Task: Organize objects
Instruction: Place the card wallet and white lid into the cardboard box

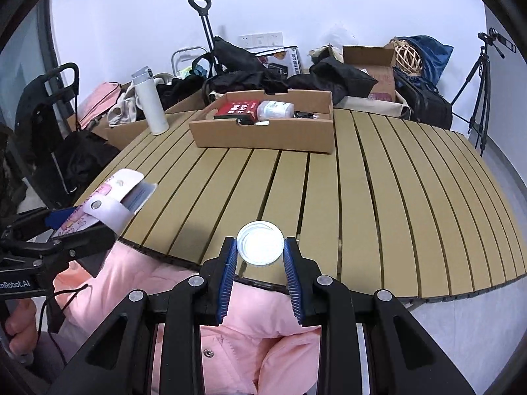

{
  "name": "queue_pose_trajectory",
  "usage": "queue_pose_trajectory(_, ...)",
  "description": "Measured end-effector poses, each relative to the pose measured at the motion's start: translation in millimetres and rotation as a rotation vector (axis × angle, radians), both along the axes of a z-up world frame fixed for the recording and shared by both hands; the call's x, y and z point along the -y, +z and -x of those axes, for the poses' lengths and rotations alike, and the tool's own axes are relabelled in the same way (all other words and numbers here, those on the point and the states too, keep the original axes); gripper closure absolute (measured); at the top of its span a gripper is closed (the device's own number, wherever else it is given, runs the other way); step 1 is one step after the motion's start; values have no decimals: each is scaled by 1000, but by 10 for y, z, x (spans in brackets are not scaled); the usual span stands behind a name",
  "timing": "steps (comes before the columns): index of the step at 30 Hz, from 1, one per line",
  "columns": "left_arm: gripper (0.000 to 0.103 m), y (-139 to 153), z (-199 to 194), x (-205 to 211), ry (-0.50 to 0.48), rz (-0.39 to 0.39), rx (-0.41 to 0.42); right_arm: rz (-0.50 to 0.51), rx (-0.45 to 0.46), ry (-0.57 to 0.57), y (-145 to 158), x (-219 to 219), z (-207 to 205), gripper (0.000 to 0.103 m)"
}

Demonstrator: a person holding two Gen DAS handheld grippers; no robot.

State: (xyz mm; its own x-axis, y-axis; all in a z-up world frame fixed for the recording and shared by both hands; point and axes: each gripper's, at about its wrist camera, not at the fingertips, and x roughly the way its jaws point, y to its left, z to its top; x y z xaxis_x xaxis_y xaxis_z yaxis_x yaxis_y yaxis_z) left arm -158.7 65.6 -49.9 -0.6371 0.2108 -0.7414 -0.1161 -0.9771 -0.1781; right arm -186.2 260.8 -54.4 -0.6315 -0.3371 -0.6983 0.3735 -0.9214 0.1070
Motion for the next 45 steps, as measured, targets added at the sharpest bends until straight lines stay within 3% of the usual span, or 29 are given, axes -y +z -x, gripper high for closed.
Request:
queue_pose_trajectory(5,37,356,324,6,-90,8,-31,-14,-28,26,214,22,227,72)
queue_pose_trajectory(10,37,1109,1183,145,-148,-52,-69,-9,-98,98,984,45,932,72)
queue_pose_trajectory(12,37,1329,1602,149,-155,-68,-40,-2,-70,126,1279,57,1364,72)
queue_pose_trajectory(14,37,1419,2075,176,-138,-111,42,-3,-7,123,1421,73,1793,72)
queue_pose_trajectory(18,37,1239,2861,143,-74,-139,164,39,125,92,1424,87,2613,71)
queue_pose_trajectory(20,37,940,3199,65,-50,-131,222,38,171,70,1267,117,2896,71)
queue_pose_trajectory(26,37,-101,3777,-109,-8,-133,383,-18,315,30,365,262,3499,71)
queue_pose_trajectory(30,35,-543,3995,-149,32,-142,456,-84,358,0,-133,277,3741,69)
queue_pose_trajectory(33,32,-561,4054,-139,15,-174,423,-47,374,-8,-264,159,3874,68)
queue_pose_trajectory(36,21,-432,4061,-98,-8,-178,369,-5,357,5,-227,109,3913,65)
queue_pose_trajectory(39,10,-256,4044,2,-8,-182,322,23,335,-4,-130,91,3930,38)
queue_pose_trajectory(40,8,-198,4035,62,0,-169,314,32,329,-4,-91,107,3936,31)
queue_pose_trajectory(45,7,97,3900,302,28,15,277,-23,305,-2,185,224,3797,31)
